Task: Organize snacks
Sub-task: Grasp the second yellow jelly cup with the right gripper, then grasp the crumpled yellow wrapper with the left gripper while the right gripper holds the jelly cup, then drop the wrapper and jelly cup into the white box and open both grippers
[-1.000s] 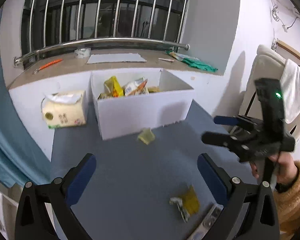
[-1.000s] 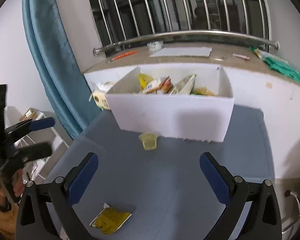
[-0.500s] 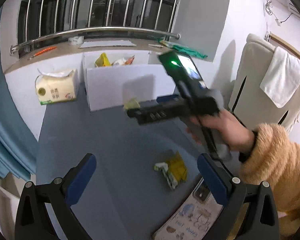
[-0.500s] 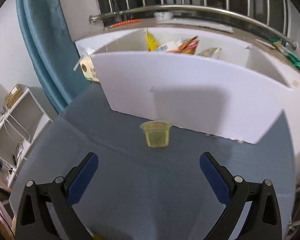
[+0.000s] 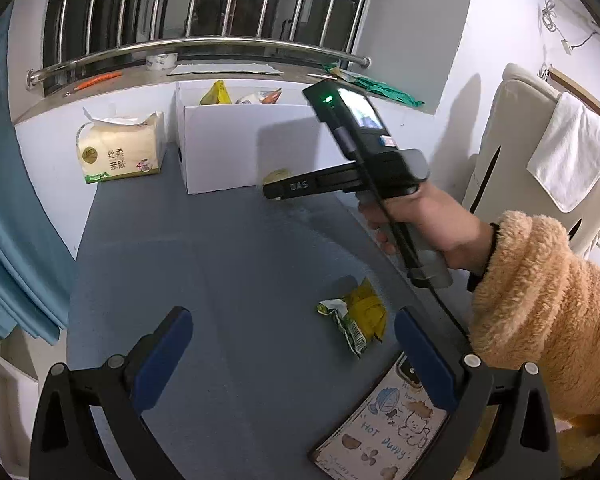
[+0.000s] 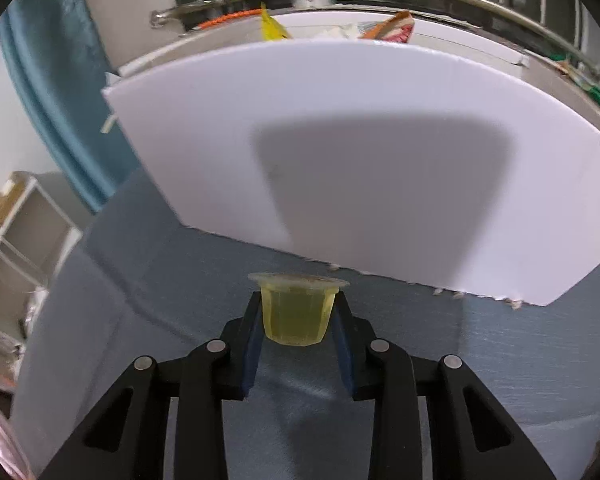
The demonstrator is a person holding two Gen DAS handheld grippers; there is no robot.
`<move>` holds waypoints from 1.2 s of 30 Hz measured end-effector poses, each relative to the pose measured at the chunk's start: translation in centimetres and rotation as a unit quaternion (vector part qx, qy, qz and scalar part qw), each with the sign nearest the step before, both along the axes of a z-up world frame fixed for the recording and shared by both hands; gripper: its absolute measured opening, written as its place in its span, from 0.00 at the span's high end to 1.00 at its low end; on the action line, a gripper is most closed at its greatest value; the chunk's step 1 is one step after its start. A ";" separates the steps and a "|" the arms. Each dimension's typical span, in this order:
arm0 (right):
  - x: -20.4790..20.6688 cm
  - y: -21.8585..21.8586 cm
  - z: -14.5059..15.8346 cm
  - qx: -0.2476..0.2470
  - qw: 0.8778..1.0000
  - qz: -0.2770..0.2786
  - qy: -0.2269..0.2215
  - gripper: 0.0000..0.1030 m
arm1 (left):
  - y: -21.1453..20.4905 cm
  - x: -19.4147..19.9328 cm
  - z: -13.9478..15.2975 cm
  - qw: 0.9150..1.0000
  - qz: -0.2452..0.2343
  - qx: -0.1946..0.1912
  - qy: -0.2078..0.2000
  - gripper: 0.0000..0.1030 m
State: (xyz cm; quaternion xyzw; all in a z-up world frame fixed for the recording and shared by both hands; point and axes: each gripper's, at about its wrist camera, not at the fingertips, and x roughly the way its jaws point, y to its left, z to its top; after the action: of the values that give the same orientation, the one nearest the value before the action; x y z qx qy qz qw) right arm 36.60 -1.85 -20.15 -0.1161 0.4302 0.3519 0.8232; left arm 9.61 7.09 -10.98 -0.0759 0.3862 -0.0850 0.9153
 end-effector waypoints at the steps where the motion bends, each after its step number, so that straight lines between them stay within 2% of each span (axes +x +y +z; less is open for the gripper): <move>1: -0.3 -0.5 0.4 0.005 1.000 0.000 -0.001 0.66 | -0.1 0.1 0.0 1.000 -0.002 -0.001 0.000 0.00; 3: -0.9 -1.6 1.2 0.024 1.000 0.001 0.004 0.66 | -0.5 0.4 0.0 1.000 -0.008 0.000 0.002 0.00; 9: -4.0 -6.6 5.3 0.069 0.997 0.004 -0.024 0.66 | -3.1 2.0 -0.2 0.999 -0.047 0.010 0.016 0.00; 16: -9.1 -12.9 9.1 0.121 0.990 -0.004 -0.067 0.66 | -6.4 4.7 -2.7 0.994 -0.084 0.020 0.060 0.00; 21: -12.2 -16.9 9.5 0.126 0.988 -0.025 -0.083 0.66 | -7.2 6.3 -5.0 0.992 -0.078 -0.003 0.104 0.00; 25: -13.6 -18.7 9.3 0.128 0.988 -0.035 -0.084 0.66 | -7.5 7.5 -6.4 0.989 -0.061 0.014 0.134 0.01; 27: -14.0 -19.3 9.2 0.130 0.987 -0.038 -0.085 0.66 | -7.6 7.5 -6.7 0.989 -0.066 0.012 0.134 0.03; 28: -14.2 -19.6 9.2 0.130 0.987 -0.039 -0.087 0.66 | -7.6 7.5 -6.6 0.988 -0.075 0.015 0.132 0.11; 29: -14.4 -19.7 9.2 0.131 0.987 -0.040 -0.087 0.66 | -7.8 7.5 -6.6 0.988 -0.083 0.025 0.126 0.34; 31: -14.5 -19.9 9.1 0.134 0.987 -0.040 -0.084 0.66 | -7.9 7.5 -6.4 0.987 -0.093 0.034 0.124 0.56; 36: -14.9 -19.7 8.9 0.136 0.986 -0.035 -0.088 0.66 | -7.1 6.8 -5.2 0.990 -0.093 0.014 0.102 0.59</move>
State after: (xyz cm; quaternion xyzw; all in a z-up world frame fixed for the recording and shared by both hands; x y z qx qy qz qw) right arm 21.68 -21.54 -11.22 -0.0185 0.3080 0.3660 0.8780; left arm 16.46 -0.06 -16.15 -0.0353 0.4844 -0.1560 0.8601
